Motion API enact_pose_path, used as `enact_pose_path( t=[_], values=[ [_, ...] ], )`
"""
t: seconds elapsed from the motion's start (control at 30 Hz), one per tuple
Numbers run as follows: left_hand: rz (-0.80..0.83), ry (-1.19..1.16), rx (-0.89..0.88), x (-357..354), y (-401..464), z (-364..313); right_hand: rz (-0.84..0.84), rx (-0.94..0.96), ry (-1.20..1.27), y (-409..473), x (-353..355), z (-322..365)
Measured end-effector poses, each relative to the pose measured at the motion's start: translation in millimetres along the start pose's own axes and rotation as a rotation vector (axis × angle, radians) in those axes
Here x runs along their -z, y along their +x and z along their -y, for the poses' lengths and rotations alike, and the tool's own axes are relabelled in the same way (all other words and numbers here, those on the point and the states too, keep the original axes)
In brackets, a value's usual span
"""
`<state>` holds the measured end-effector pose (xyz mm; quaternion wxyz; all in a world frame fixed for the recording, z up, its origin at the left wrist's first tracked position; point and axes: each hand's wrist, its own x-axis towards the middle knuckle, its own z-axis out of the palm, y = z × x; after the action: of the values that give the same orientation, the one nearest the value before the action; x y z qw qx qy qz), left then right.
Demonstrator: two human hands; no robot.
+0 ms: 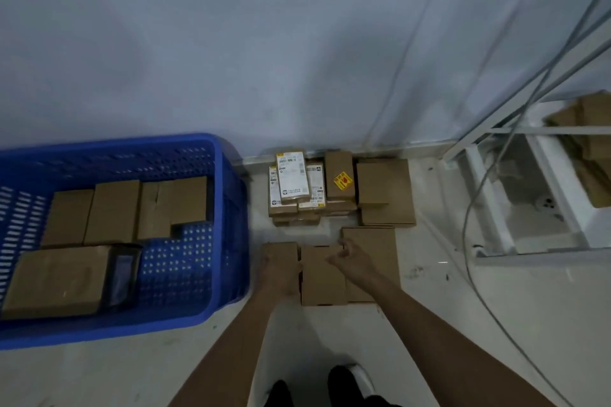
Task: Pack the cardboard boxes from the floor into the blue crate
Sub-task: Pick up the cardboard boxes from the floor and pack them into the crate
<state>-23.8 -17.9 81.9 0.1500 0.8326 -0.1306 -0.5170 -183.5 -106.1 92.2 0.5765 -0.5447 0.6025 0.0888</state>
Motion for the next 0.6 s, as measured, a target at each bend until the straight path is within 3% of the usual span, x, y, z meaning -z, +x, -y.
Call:
enact_pose_path(
  t=[0.1, 0.3, 0.47, 0.6],
  values=[
    [-0.059, 0.003, 0.063, -18.1, 66.4, 21.6, 0.115, -0.013, -0.102, 59.9, -27.7, -12.3],
    [-0.150, 0.086, 0.178, -26.9, 137.5, 28.4, 0.179, 0.035, -0.267, 164.4, -79.5, -15.4],
    [-0.079, 0.094, 0.188, -36.2, 192.1, 43.5, 0.181, 0.108, -0.595, 214.1, -109.3, -3.3],
    [-0.042, 0.062, 0.121, -31.6, 205.5, 40.5, 0.238, 0.098, -0.718, 230.6, -116.9, 5.0]
  ],
)
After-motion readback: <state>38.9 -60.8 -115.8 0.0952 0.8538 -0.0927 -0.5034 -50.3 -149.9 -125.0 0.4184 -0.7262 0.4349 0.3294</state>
